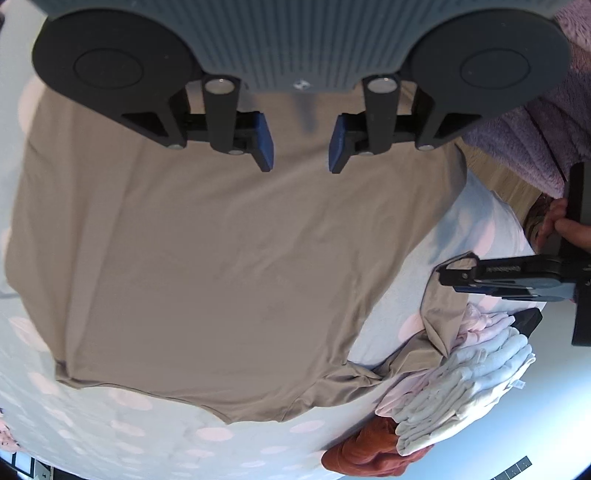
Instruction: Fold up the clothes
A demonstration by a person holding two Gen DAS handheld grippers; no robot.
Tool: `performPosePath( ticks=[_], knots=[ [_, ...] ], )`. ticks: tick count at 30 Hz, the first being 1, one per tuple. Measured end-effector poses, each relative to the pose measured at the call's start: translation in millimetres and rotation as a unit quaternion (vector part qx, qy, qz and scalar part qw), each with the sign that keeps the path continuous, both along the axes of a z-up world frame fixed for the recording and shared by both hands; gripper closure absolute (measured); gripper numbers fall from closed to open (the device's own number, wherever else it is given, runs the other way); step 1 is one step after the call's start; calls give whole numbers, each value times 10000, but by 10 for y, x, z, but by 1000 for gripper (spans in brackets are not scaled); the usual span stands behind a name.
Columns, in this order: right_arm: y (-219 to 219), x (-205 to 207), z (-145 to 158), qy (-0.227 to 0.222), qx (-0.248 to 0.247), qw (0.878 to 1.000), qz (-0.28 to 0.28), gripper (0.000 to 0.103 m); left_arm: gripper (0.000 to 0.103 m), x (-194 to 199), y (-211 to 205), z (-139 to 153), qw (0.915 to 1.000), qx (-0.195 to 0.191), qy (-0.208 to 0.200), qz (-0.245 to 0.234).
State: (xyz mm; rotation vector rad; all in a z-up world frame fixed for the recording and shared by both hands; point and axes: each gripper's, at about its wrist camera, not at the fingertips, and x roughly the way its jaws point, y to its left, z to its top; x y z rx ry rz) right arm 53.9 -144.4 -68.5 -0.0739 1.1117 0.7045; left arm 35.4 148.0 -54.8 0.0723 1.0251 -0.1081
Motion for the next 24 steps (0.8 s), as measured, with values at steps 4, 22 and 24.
performPosePath(
  ticks=[4,22,24],
  knots=[
    [62,186,-119,130,-54,9998,-155,66,63,66,0,-145,9997,208,41,-128],
    [335,345,-33,34,172,9998,48,64,102,-150,92,1254,9819,-1228,-1399,-349],
    [297,313,21,-25,222,9997,-1,62,102,-218,-125,1348,9772,-1386,-1431,-737]
  ],
)
